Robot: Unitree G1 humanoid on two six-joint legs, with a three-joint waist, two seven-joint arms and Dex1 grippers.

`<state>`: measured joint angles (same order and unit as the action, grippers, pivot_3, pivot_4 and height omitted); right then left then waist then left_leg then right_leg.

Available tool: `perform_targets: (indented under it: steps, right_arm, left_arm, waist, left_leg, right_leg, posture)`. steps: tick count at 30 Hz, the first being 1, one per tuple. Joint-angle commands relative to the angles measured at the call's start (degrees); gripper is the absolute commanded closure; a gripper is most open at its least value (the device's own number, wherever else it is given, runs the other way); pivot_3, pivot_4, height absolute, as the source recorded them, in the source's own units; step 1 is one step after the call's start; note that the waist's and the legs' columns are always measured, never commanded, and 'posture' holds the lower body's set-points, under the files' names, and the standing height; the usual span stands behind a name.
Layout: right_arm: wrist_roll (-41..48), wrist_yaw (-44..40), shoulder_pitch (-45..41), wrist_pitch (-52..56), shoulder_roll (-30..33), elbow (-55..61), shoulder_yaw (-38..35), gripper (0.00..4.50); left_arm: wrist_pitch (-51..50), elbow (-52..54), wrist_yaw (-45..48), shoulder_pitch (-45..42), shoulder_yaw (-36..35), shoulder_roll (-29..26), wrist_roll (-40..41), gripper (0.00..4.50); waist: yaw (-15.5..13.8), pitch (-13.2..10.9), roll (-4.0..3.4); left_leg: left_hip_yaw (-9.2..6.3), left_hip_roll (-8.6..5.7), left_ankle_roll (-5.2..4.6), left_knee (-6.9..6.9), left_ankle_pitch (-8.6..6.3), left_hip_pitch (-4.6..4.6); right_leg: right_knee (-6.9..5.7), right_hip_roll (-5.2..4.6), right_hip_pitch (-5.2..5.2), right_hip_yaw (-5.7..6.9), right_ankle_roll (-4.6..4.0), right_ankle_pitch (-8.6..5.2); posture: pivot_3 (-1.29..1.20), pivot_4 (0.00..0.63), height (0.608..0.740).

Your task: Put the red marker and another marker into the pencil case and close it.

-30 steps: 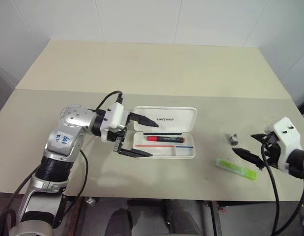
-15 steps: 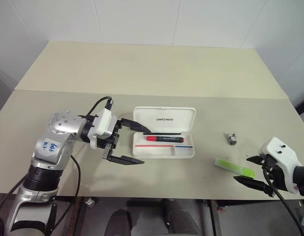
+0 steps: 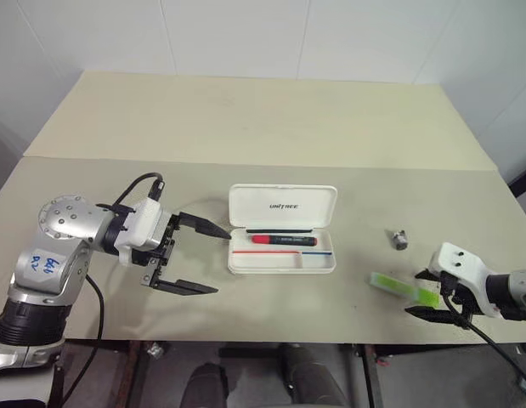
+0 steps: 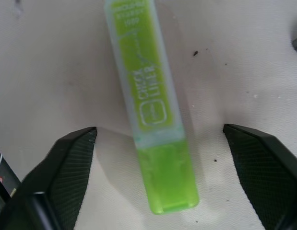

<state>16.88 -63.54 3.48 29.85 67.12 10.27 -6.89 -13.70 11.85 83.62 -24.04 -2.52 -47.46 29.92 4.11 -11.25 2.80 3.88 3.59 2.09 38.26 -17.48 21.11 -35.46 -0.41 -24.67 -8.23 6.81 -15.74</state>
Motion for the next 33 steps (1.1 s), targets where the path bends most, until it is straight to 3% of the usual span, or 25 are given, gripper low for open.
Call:
perform_targets:
  steps: [1, 6, 7, 15, 21, 33]
  right_arm:
    - [-0.66, -2.93, -0.45, -1.03, 0.46, -1.0, 2.2, 1.56]
    - [-1.96, -2.99, -2.73, -1.85, -0.7, -2.33, 3.43, 3.27]
    - [-2.12, -2.95, -3.04, -1.96, -0.85, -2.47, 3.56, 3.43]
    - [-2.67, -2.91, -10.71, -3.21, -1.51, 2.4, 5.22, 3.42]
    - [0.03, -2.24, -23.79, 9.07, -3.91, 10.91, 11.05, 3.42]
    - [-2.63, 0.1, -45.51, 19.1, -20.41, 12.72, 30.11, 3.42]
  left_arm:
    - [0.91, 1.6, -1.1, -0.49, -2.66, -0.52, 1.71, 0.0]
    - [1.74, 1.76, -1.67, -0.27, -2.41, 0.09, 1.23, 0.0]
    - [1.96, 1.64, -1.9, -0.34, -2.27, 0.18, 1.03, 0.0]
    - [5.23, -3.11, -3.57, -1.94, -2.1, 0.5, -1.52, 0.0]
    - [9.14, -8.71, -3.06, -1.66, -2.81, -1.12, -4.02, 0.0]
    - [14.05, -13.0, -3.96, 1.95, -5.02, -3.85, -6.0, 0.0]
  waist:
    - [0.05, 0.0, 0.0]
    - [0.25, 0.0, 0.0]
    - [0.29, 0.0, 0.0]
    - [1.26, -0.02, -0.03]
    - [1.55, -0.05, -0.09]
    - [0.96, -0.05, -0.08]
  left_leg:
    - [-0.01, 0.01, 0.0, -0.02, 0.0, -0.01]
    - [-0.07, 0.02, 0.0, -0.06, 0.0, -0.03]
    - [-0.07, 0.01, 0.0, -0.06, -0.01, -0.03]
    - [0.02, 0.02, -0.01, 0.01, 0.01, -0.06]
    - [0.03, 0.03, -0.08, -0.01, 0.09, -0.03]
    - [0.14, 0.12, -0.08, -0.24, 0.04, 0.45]
  right_leg:
    - [-0.03, 0.0, -0.01, 0.01, 0.0, 0.0]
    - [-0.08, 0.01, -0.01, 0.08, 0.04, 0.02]
    - [-0.07, 0.01, 0.0, 0.08, 0.04, 0.02]
    - [-0.08, 0.01, -0.02, 0.03, -0.04, 0.05]
    - [-0.17, 0.01, -0.14, 0.01, -0.11, 0.09]
    - [-0.51, -0.01, -0.96, 0.19, 0.01, 0.13]
  posture:
    - [0.0, 0.15, 0.74]
    - [0.0, 0.15, 0.74]
    - [0.0, 0.15, 0.74]
    - [0.0, 0.15, 0.74]
    - [0.0, 0.15, 0.74]
    - [0.0, 0.15, 0.74]
